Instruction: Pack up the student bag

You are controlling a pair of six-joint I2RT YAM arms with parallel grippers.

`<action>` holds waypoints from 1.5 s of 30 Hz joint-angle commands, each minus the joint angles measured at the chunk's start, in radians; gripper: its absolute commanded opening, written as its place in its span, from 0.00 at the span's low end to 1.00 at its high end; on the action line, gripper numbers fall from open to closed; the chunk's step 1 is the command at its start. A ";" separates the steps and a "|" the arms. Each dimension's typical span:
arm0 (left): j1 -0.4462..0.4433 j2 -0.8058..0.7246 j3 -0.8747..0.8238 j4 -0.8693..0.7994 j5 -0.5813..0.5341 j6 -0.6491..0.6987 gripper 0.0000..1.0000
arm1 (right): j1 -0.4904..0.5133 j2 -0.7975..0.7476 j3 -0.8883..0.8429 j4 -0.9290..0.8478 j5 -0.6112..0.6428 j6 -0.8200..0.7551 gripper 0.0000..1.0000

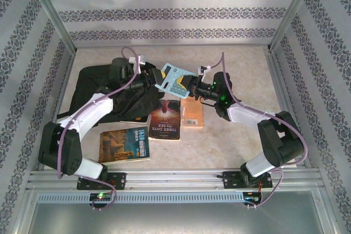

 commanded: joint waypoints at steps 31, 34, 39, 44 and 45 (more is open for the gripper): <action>-0.011 0.395 0.544 -0.821 -0.499 0.583 0.44 | -0.160 -0.137 -0.149 -0.011 -0.103 -0.083 0.18; -0.011 0.411 0.543 -0.840 -0.481 0.585 0.47 | -0.169 -0.137 -0.151 -0.012 -0.116 -0.083 0.18; -0.012 0.415 0.529 -0.847 -0.486 0.588 0.47 | -0.179 -0.137 -0.154 -0.014 -0.124 -0.086 0.18; -0.012 0.414 0.522 -0.856 -0.511 0.592 0.48 | -0.179 -0.129 -0.155 -0.009 -0.130 -0.086 0.18; -0.010 0.416 0.525 -0.862 -0.522 0.593 0.48 | -0.179 -0.127 -0.154 -0.007 -0.133 -0.085 0.18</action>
